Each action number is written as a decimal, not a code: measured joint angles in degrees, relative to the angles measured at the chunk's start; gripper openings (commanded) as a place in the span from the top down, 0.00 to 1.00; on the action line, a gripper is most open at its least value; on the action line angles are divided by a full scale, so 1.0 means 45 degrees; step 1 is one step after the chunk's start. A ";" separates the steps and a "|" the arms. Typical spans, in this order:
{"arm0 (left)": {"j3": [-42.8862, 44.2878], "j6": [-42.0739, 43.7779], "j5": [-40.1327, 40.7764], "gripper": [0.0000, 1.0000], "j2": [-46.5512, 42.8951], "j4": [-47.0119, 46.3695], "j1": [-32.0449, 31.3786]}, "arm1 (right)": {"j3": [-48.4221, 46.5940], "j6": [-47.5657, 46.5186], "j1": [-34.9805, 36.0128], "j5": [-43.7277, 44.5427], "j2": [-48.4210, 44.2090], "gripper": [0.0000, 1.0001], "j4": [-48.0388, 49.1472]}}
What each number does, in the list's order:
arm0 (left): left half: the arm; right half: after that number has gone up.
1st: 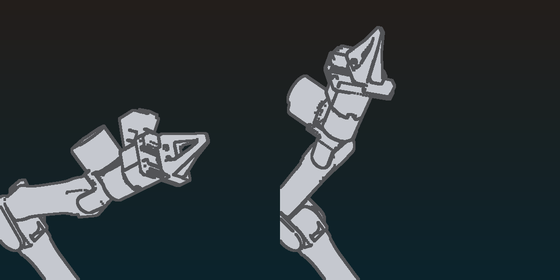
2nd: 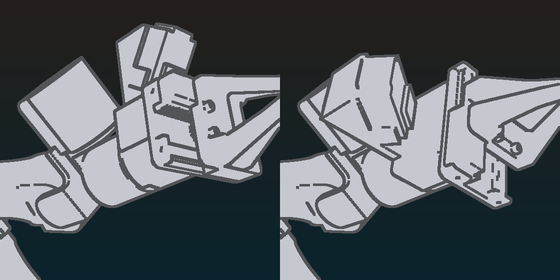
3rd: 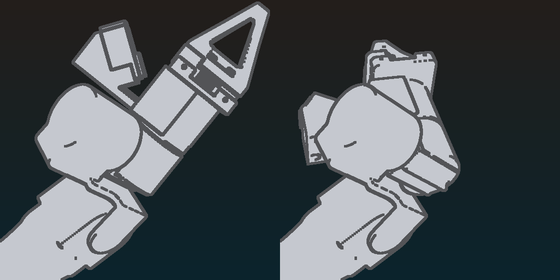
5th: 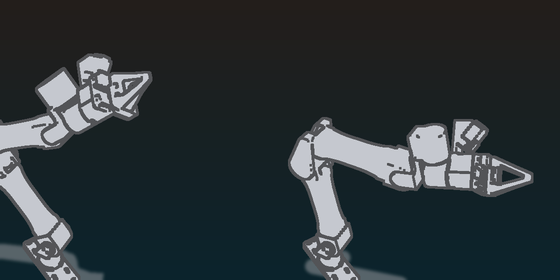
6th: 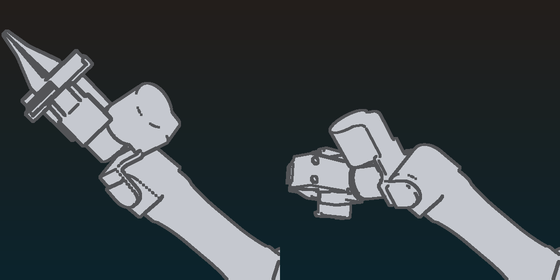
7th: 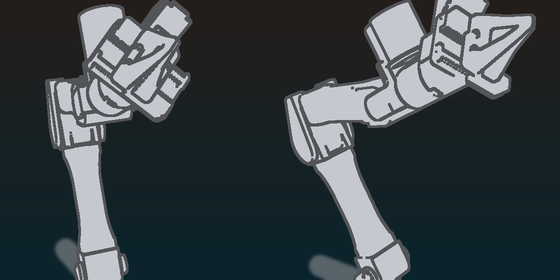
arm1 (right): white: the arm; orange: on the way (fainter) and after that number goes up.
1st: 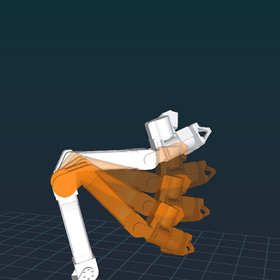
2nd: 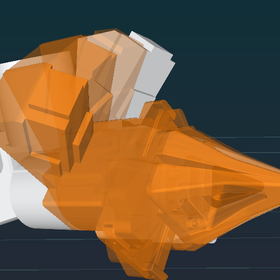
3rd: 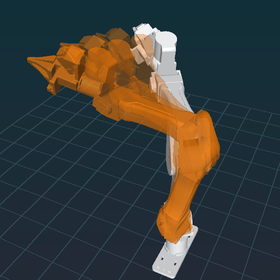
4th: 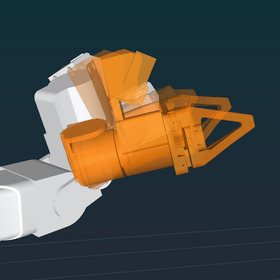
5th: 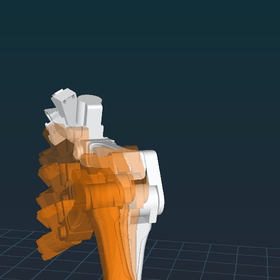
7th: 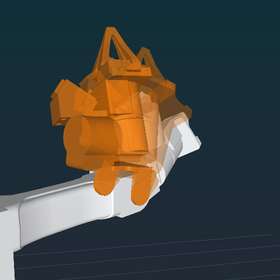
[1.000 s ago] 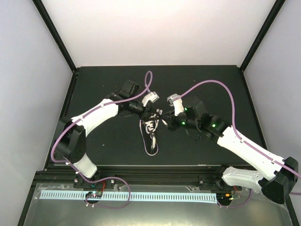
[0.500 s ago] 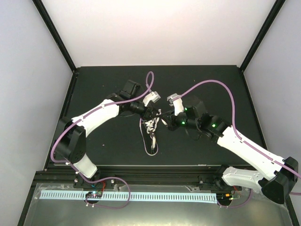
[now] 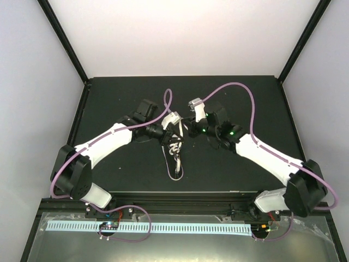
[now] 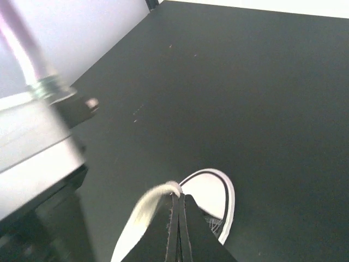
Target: Tie the shoes
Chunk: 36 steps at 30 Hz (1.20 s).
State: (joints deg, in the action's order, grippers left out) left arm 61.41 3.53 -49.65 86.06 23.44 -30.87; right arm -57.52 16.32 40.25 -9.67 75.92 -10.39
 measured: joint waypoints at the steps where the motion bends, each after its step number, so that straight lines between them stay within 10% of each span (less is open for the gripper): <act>1: -0.0097 -0.0087 -0.0049 0.98 -0.0005 -0.0024 0.0000 | 0.0000 -0.0107 -0.0141 -0.0189 0.0325 0.98 0.0398; 6: -0.0427 -0.0529 -0.0165 0.98 -0.0024 -0.0481 0.0000 | -0.0510 -0.0355 -0.0646 -0.1316 0.2263 0.93 0.1642; 12: -0.1005 -0.1404 -0.0136 0.98 -0.0306 -0.1331 0.0005 | -0.0928 -0.0199 -0.1214 -0.2807 0.3789 0.34 0.1962; 19: -0.1132 -0.2501 0.0204 0.98 -0.0515 -0.1617 0.0107 | -0.0573 -0.0112 -0.2681 -0.3526 0.2973 0.08 0.1792; 36: -0.1205 -0.3167 -0.0563 0.99 -0.0554 -0.1384 0.0525 | 0.4629 -0.0359 -0.2691 -0.6620 0.0593 0.37 0.4911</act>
State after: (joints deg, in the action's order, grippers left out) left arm 55.99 -10.72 -52.18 83.57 17.21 -28.51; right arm -36.69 14.70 28.14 -39.46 78.59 11.70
